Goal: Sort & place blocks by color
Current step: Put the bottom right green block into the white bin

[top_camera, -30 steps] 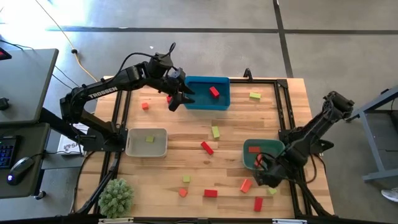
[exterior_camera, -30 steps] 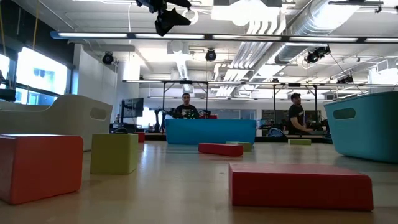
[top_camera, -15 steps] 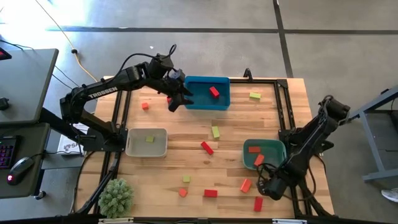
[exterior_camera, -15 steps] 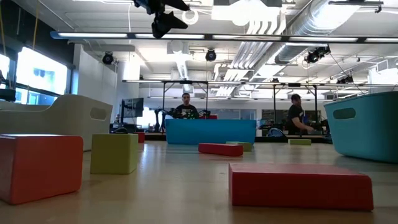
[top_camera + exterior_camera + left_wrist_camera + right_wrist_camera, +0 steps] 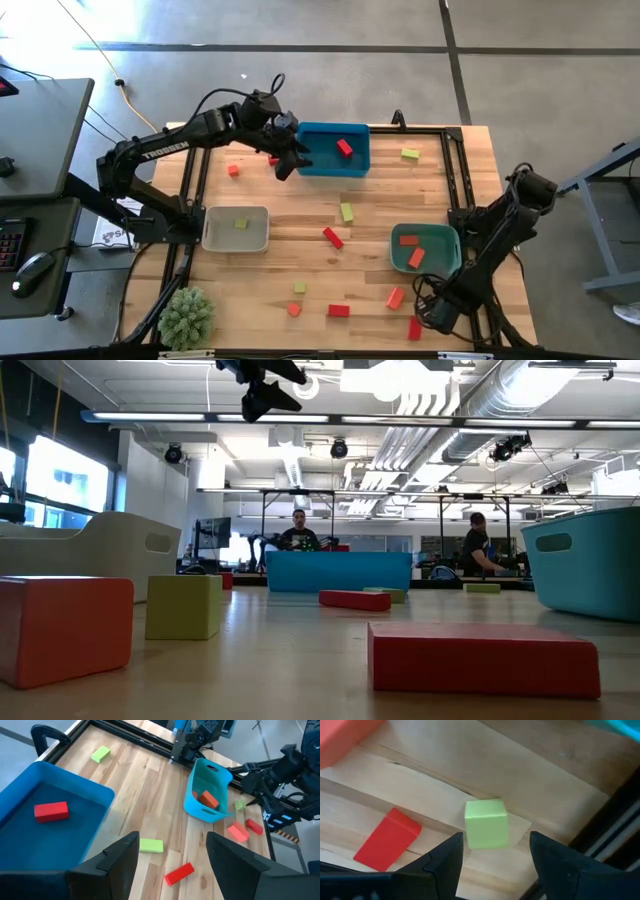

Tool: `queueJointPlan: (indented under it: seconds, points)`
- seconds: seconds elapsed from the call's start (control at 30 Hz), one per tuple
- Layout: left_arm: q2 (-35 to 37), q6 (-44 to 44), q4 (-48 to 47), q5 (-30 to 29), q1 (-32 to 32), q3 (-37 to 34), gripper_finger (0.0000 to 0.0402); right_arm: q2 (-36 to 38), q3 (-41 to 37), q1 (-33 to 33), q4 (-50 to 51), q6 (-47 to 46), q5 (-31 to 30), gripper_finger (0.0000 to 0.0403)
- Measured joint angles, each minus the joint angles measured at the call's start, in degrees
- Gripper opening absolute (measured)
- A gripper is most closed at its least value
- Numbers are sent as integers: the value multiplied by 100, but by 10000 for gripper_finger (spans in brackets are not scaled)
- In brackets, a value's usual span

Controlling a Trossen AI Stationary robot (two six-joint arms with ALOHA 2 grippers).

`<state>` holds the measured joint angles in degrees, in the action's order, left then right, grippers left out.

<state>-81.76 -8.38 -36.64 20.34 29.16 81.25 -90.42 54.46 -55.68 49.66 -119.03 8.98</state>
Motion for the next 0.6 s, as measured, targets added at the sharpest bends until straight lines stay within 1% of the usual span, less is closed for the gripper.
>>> queueJointPlan:
  seconds: [0.2, 0.43, 0.5, 0.6]
  points:
    - [0, -60, 2, -1, -4, 0, 220, -264, 0, 2, -195, 99, -61, 216]
    - [0, -51, 4, -6, -1, 0, 220, -454, 0, 2, -257, 76, 49, 216]
    - [0, -48, 4, -19, -1, 0, 220, -454, 0, 16, -257, 66, 53, 209]
    - [0, -46, 4, -22, -1, 0, 220, -454, 0, 17, -258, 58, 71, 184]
